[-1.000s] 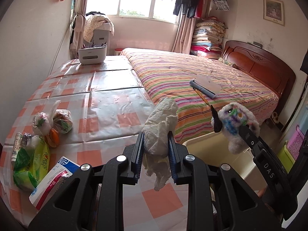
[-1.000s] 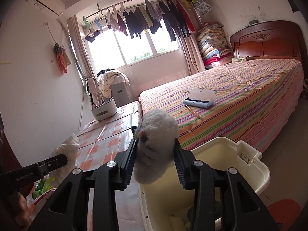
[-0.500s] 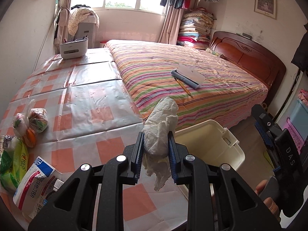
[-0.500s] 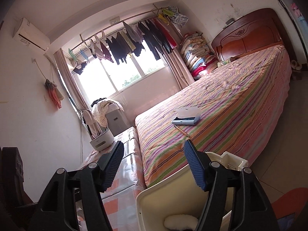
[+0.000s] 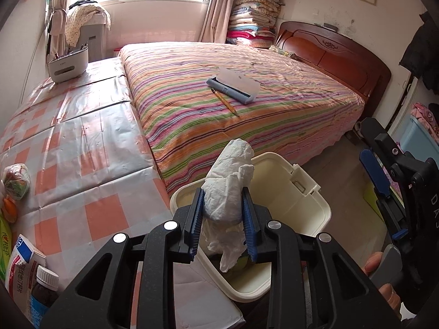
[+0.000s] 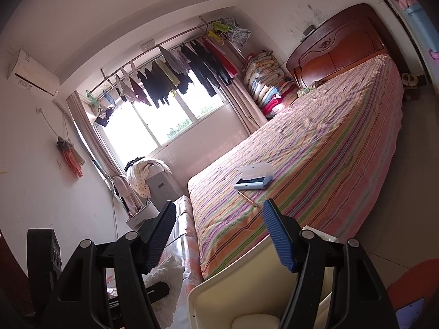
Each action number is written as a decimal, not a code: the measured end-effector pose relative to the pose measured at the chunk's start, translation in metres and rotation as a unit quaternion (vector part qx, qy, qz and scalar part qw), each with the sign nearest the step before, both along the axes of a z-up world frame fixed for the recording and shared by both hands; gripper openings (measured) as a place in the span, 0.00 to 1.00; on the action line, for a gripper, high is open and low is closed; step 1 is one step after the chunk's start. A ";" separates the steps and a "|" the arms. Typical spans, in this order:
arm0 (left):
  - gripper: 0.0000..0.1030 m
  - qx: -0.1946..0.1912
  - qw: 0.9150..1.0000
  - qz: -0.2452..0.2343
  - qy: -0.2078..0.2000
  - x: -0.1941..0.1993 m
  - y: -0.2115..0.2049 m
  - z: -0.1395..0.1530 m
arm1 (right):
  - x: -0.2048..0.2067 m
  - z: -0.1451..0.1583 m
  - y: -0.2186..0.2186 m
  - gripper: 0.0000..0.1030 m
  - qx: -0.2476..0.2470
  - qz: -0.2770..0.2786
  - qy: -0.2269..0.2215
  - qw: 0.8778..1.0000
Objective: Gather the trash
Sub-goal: 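Lower the tissue into the cream bin and open the left tool, then return to the table and grasp the blue medicine bottle with the right tool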
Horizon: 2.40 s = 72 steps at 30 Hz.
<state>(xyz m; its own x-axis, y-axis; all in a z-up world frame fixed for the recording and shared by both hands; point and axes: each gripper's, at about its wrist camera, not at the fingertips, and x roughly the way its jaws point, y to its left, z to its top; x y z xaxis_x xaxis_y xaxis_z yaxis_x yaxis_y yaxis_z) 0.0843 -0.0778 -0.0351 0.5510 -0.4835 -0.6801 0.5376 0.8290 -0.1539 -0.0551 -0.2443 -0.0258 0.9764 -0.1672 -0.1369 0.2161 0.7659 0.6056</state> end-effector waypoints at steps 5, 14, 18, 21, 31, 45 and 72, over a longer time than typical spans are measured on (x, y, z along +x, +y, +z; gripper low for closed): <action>0.65 0.005 1.000 -0.011 -0.018 -0.003 -0.011 0.003 | -0.003 0.001 -0.001 0.62 0.001 -0.004 -0.001 1.000; 0.72 0.018 0.995 0.037 -0.092 -0.009 0.028 0.029 | -0.001 0.002 0.006 0.62 -0.010 0.003 0.004 1.000; 0.74 0.026 0.991 0.068 -0.115 -0.009 0.058 0.034 | 0.005 0.003 0.016 0.62 -0.026 0.018 0.013 0.999; 0.76 0.031 0.988 0.088 -0.124 -0.011 0.081 0.036 | 0.013 0.003 0.027 0.62 -0.039 0.043 0.025 0.998; 0.86 0.027 0.976 0.167 -0.135 -0.027 0.188 0.042 | 0.046 -0.005 0.095 0.69 -0.069 0.218 0.059 0.972; 0.86 -0.019 0.958 0.271 -0.090 -0.035 0.290 0.032 | 0.060 -0.025 0.191 0.70 -0.095 0.410 0.098 0.902; 0.86 -0.057 0.941 0.326 -0.066 -0.054 0.343 0.030 | 0.102 -0.056 0.303 0.70 -0.050 0.485 0.287 0.825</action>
<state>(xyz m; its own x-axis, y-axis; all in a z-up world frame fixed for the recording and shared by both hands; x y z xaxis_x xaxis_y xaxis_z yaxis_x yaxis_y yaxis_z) 0.0301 0.2654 -0.0054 0.8318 -0.0796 -0.5493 -0.0585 0.9716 -0.2294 0.0468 0.0591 -0.0817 0.4363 0.6161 -0.6558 -0.2984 0.7867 0.5405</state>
